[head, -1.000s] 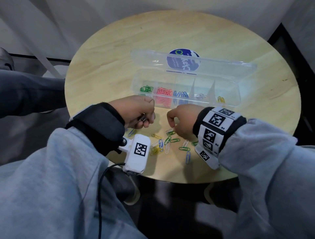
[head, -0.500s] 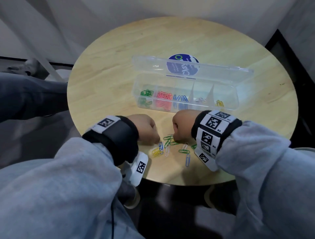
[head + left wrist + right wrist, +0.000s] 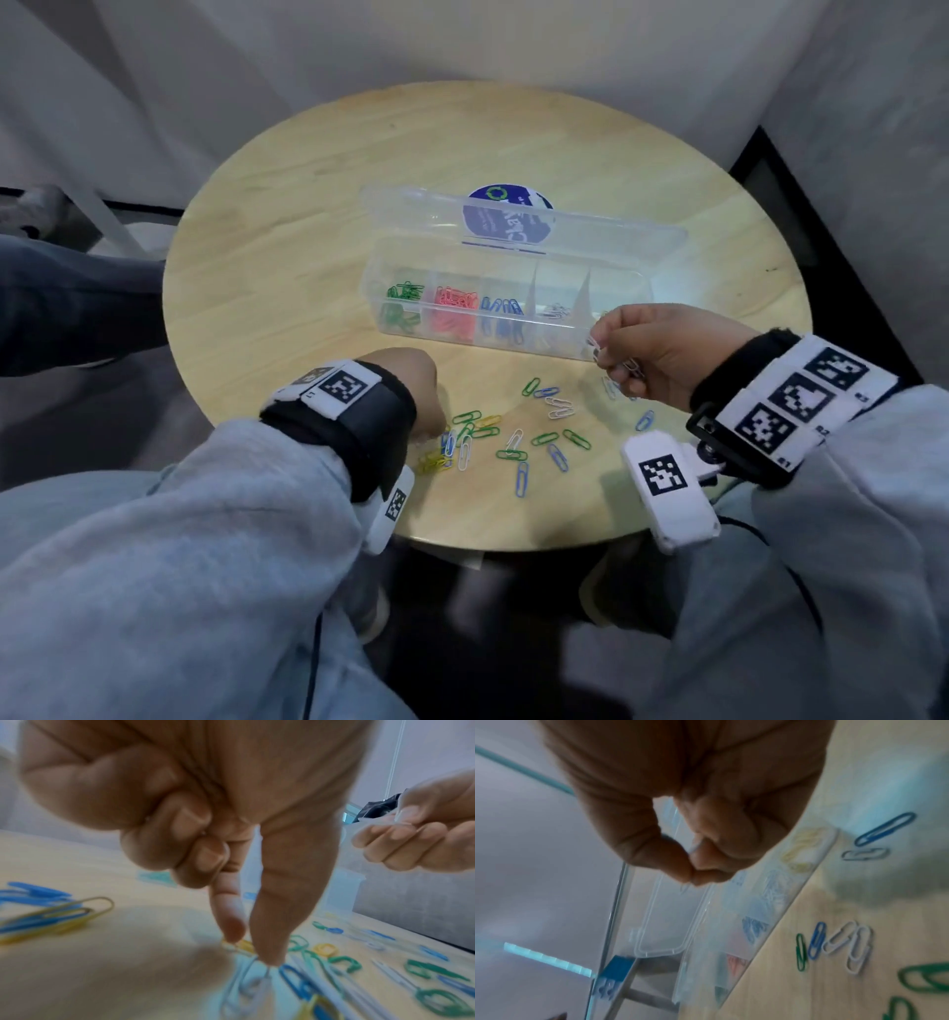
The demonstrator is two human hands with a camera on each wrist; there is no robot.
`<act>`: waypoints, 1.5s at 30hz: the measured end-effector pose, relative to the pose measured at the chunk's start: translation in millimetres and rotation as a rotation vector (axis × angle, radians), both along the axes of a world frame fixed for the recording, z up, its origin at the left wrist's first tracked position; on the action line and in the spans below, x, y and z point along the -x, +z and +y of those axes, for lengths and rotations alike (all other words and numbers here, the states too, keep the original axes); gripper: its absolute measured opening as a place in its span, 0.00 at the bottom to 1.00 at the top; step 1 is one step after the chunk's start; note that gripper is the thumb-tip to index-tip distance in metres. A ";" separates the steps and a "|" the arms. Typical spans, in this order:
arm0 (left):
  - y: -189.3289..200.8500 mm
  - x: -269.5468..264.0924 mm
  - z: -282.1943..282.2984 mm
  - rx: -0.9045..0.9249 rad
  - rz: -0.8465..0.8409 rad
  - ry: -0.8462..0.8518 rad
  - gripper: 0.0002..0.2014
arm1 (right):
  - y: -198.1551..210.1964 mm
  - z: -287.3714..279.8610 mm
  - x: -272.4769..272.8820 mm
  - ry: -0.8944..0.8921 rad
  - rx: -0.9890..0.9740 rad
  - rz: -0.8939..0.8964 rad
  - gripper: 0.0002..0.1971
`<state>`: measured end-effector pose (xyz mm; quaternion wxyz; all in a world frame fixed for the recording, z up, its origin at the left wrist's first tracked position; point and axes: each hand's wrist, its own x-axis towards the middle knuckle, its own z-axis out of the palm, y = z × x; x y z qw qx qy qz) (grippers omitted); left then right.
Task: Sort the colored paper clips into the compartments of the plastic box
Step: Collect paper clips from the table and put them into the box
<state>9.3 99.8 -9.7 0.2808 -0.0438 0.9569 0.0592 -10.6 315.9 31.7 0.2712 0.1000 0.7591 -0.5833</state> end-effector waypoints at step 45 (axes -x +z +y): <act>17.0 5.0 -11.2 -1.169 -0.244 0.616 0.16 | -46.8 -15.2 0.5 0.590 -0.917 0.233 0.07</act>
